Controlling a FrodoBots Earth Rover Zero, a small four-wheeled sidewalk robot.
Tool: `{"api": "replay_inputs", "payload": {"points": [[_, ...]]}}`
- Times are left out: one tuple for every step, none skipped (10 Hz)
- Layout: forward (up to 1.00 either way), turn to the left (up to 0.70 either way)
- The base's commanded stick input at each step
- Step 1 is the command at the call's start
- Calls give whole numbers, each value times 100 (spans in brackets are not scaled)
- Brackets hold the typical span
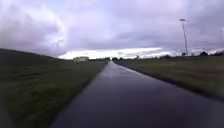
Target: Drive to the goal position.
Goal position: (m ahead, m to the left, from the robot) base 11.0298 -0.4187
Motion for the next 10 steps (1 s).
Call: {"api": "replay_inputs", "payload": {"points": [[70, 0], [70, 0], [70, 0], [70, 0], [70, 0], [70, 0], [70, 0], [70, 0], [70, 0], [70, 0]]}}
